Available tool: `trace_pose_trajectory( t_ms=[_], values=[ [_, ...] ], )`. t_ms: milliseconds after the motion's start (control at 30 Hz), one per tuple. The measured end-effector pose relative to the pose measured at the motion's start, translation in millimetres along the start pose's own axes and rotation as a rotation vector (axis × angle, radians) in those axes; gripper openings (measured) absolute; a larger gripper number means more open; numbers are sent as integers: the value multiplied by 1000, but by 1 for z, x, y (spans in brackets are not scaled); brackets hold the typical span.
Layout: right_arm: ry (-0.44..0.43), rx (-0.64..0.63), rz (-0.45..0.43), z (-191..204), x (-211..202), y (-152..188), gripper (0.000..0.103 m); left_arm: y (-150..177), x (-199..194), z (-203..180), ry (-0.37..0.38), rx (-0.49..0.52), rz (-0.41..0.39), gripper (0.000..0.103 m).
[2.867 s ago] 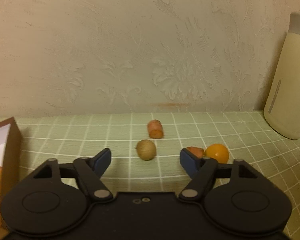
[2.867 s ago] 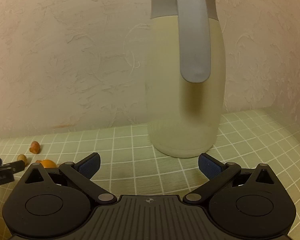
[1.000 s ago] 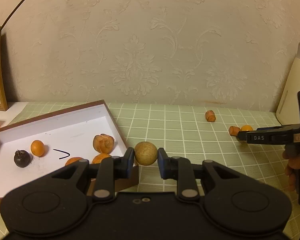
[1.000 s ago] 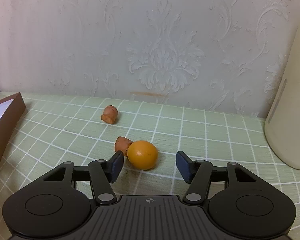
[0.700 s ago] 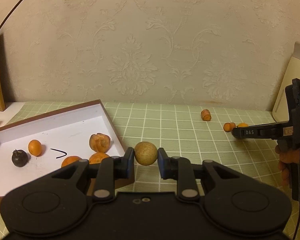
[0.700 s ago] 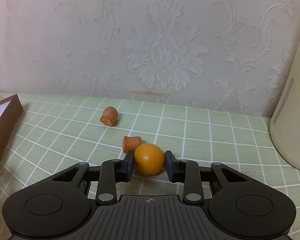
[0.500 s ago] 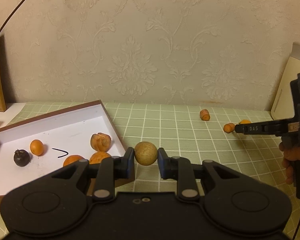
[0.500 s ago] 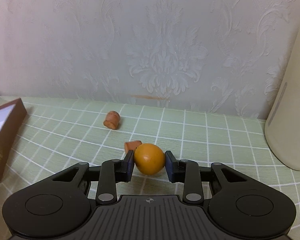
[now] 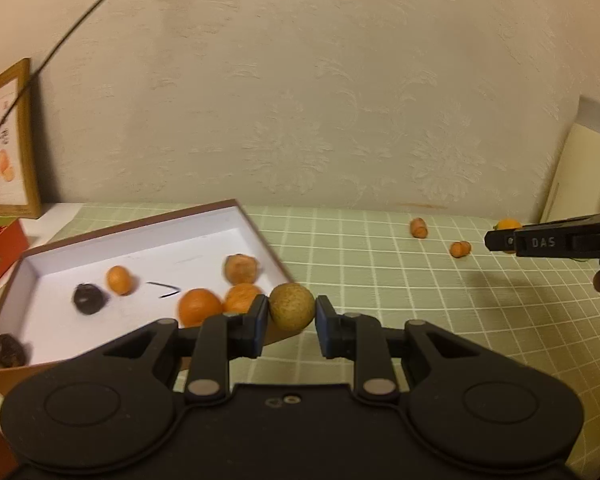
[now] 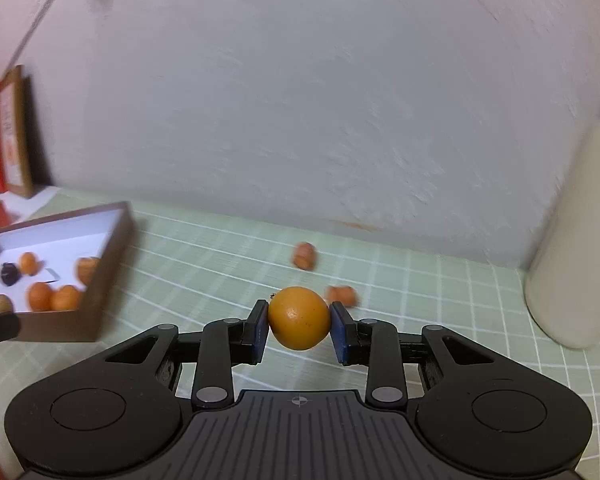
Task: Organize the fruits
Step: 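Carry both fruits over the white box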
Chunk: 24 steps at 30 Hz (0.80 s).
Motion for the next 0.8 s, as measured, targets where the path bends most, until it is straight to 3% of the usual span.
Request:
trace_pose_trajectory(
  t_ms=[467,800],
  values=[
    [-199,-131,-90,116,-76,-7,33,15,-64,48,-94,-51,-31,15],
    [-277,-192,-102,177,-78,-6,33,20,-91,94,-174,-108,-51,15]
  ],
)
Point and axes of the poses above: each gripper's, at about its wrist camera, not at the fingertips, and x roughly the way its jaws point, z to its left, y to its underside, the point moved 6 cm from there along x, roughly the way its jaws point, and after that the axes turned 12 degrees about y, right-handed, at the moved point
